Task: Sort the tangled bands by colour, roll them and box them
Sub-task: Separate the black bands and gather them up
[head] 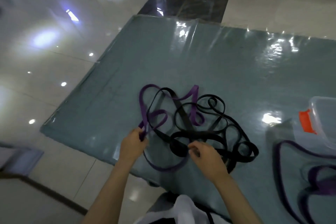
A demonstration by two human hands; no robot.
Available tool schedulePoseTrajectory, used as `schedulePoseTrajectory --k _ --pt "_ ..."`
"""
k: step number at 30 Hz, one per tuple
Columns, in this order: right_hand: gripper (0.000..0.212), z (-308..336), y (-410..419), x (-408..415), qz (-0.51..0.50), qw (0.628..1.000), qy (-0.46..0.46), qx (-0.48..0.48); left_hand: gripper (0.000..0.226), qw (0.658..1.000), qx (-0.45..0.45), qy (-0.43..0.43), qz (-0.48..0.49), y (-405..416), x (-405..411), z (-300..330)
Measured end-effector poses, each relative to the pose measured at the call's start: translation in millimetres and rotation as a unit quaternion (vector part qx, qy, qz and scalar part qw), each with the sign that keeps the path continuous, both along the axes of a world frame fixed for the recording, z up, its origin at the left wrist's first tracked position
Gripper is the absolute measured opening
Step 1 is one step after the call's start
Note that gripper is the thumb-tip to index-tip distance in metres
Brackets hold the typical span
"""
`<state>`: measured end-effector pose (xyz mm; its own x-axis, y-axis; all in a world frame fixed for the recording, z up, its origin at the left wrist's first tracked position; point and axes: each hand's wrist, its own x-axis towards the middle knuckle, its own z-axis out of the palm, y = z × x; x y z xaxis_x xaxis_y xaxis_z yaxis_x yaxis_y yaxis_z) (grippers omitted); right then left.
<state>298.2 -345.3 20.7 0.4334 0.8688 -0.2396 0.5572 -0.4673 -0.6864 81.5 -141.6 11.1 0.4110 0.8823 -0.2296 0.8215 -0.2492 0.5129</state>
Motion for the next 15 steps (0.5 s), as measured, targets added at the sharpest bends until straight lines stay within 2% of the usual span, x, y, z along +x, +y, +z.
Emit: schedulePoseTrajectory --k 3,8,11,13,15 --pt "0.027 -17 10 -15 0.033 0.999 0.009 -0.001 0.009 0.999 0.011 -0.032 0.042 -1 -18 15" --pt "0.052 -38 32 -47 0.11 0.992 -0.04 -0.04 0.017 0.998 0.027 -0.037 0.053 -3 -47 22" --pt "0.071 -45 46 -60 0.124 0.981 -0.074 -0.126 0.019 0.995 0.009 -0.08 0.066 2 -56 14" --pt "0.073 -49 51 -63 0.145 0.968 -0.097 -0.18 0.024 0.991 -0.004 -0.109 0.074 8 -57 8" --pt "0.062 -51 56 -62 0.149 0.965 -0.102 -0.192 0.024 0.986 -0.021 -0.142 0.09 18 -55 3"
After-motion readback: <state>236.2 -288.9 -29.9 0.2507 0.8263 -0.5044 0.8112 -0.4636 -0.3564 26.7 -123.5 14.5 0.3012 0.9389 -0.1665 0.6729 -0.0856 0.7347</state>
